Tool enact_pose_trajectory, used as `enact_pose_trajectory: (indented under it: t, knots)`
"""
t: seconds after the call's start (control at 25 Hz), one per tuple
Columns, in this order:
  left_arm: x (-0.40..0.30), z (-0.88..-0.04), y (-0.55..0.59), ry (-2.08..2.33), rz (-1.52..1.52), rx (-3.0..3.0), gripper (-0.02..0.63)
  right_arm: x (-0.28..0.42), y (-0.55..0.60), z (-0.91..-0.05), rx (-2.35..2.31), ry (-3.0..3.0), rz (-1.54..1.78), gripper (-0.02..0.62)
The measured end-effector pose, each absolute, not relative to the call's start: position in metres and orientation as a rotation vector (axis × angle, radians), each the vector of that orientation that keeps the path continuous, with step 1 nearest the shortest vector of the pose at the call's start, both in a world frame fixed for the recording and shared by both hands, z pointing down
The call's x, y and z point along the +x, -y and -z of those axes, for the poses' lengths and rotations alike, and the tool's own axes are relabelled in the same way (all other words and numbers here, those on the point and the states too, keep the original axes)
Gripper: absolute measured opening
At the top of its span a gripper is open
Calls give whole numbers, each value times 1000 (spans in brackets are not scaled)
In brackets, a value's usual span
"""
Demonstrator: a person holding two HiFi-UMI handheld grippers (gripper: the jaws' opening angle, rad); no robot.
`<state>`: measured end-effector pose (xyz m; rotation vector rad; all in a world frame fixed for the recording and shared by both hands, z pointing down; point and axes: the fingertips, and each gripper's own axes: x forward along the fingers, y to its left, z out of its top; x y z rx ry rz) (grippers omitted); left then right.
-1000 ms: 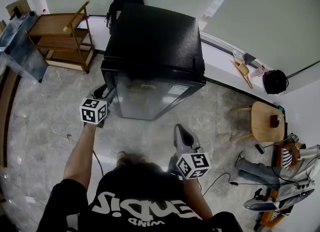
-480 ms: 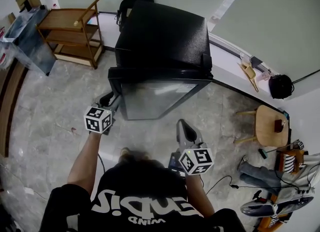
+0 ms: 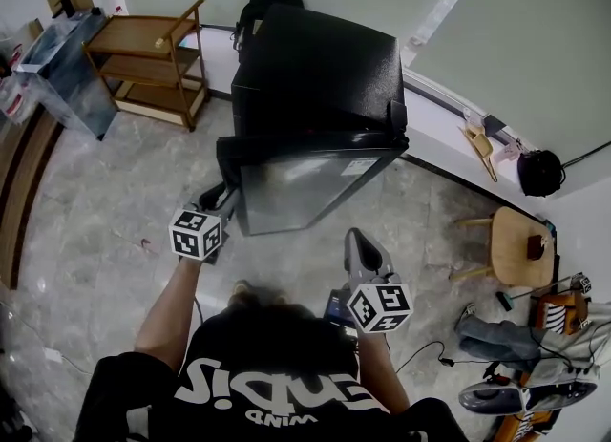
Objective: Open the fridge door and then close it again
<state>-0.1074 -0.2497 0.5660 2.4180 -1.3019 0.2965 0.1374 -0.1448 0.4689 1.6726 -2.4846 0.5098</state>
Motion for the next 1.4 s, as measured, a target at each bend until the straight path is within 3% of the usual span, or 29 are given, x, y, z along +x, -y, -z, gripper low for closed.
enact_pose_trajectory:
  t: [1.4]
  knots:
    - [-70, -564, 128, 1116, -290, 2440, 74, 119, 114, -480, 1567, 2540, -558, 0]
